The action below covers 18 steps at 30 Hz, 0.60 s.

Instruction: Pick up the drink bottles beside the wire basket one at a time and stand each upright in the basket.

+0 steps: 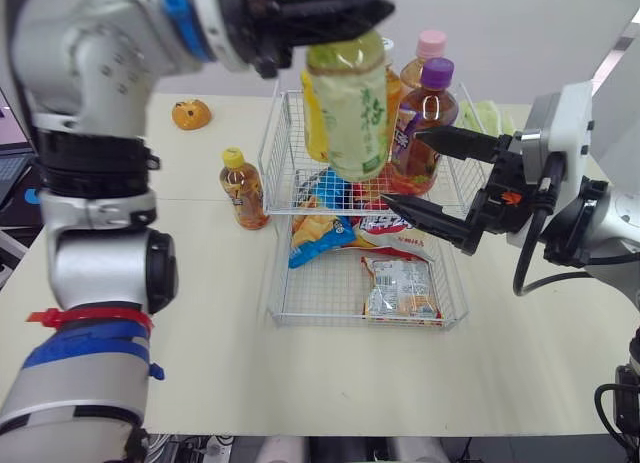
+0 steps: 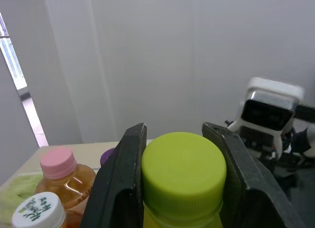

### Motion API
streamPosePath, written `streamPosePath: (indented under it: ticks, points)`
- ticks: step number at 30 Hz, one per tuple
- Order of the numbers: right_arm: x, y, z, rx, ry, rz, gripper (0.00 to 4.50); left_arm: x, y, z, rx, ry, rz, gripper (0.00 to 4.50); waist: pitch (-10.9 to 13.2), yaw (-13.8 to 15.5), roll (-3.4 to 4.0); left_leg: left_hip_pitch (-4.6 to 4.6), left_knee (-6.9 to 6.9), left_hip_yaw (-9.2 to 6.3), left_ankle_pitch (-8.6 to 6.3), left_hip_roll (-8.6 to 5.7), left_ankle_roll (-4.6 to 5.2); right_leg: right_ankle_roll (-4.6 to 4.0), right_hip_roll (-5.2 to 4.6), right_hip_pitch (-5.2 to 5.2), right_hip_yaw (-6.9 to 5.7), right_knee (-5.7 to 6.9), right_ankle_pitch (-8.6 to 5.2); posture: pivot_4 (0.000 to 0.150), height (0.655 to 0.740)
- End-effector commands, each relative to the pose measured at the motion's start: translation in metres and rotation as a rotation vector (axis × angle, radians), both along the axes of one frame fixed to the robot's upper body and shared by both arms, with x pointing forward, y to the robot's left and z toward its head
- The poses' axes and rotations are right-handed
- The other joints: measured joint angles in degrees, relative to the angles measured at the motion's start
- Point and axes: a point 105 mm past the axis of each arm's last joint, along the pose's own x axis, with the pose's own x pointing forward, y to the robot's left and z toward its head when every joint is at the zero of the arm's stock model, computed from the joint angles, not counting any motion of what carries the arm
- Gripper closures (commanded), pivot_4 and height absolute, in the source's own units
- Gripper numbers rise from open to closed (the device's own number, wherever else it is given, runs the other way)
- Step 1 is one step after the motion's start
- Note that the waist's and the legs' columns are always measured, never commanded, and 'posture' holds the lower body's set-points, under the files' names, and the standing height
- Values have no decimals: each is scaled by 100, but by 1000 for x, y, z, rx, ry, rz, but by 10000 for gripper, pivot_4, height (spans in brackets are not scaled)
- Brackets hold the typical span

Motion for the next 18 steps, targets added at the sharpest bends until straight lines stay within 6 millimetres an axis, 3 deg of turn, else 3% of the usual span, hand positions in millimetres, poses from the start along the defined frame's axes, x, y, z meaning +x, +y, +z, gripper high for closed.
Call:
streamPosePath:
  ticks: [1, 9, 15, 16, 18]
  points:
    - [-10, -4, 8, 12, -53, -46, 0, 11, -2, -12, 21, -118, 63, 31157, -2, 1, 5, 2, 0, 0, 0, 0, 0, 0, 0, 1, 0, 1, 0, 1500, 7400]
    - [-17, -4, 9, 20, -50, -92, 0, 33, -16, -26, -25, -96, 101, 31157, -1, 26, 3, -6, 5, 0, -1, 0, 2, 0, 1, 3, -1, -4, 0, 1500, 7400]
    - [-19, -5, 10, 19, -44, -105, 0, 35, -20, -30, -35, -80, 84, 31157, -1, 23, 4, -4, 18, -1, -2, 1, 4, 2, 1, 10, -2, 1, 1, 1500, 7400]
    - [-19, -5, 10, 19, -43, -105, 0, 34, -19, -28, -43, -76, 79, 24090, -1, 21, 3, -3, 19, -1, -2, 0, 4, 2, 1, 11, -3, 2, 1, 1500, 7400]
    - [-19, -5, 10, 19, -40, -105, 0, 34, -19, -25, -52, -74, 75, 19074, -1, 21, 3, -4, 19, -1, -2, 0, 4, 2, 1, 11, -3, 2, 1, 1500, 7400]
